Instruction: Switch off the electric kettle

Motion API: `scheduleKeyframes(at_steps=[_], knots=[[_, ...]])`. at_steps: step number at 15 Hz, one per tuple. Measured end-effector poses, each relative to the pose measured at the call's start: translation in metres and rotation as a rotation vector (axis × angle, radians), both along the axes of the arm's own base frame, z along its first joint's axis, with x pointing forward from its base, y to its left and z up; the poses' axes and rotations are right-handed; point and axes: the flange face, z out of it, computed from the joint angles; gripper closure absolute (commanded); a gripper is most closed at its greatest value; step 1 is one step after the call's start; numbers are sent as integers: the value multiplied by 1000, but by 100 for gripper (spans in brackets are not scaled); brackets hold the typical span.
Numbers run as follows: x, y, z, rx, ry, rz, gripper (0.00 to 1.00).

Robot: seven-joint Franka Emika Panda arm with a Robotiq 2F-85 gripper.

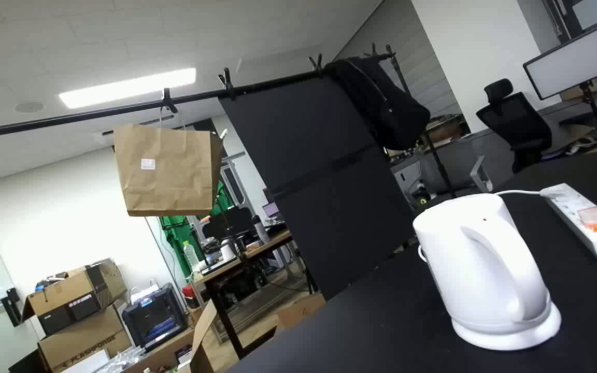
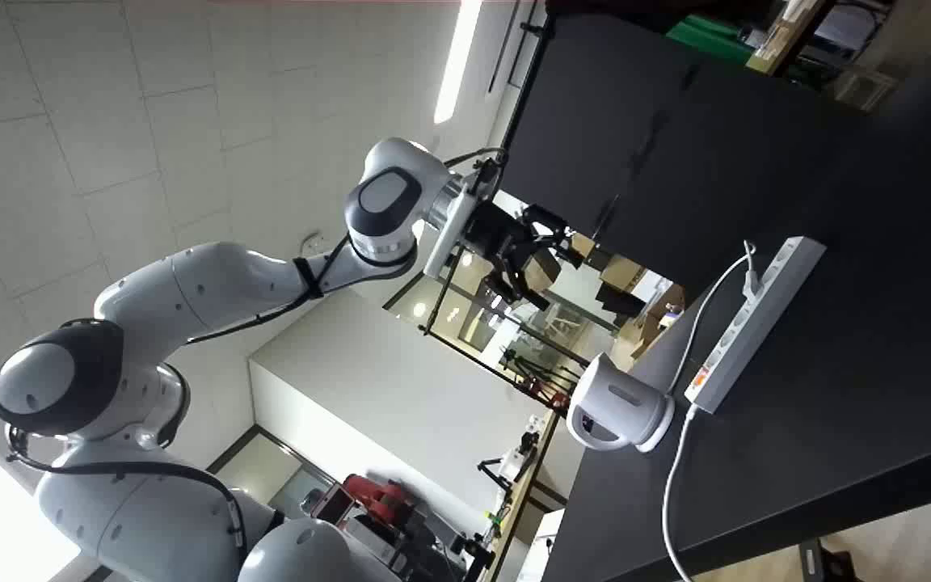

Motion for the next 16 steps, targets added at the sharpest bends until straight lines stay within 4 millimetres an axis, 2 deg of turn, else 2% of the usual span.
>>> scheduleKeyframes(at_steps=[12, 14, 16], knots=[[1, 2, -1, -2, 3, 3, 0], [7, 13, -1, -13, -12, 28, 0], [17, 39, -4, -21, -16, 82, 0]])
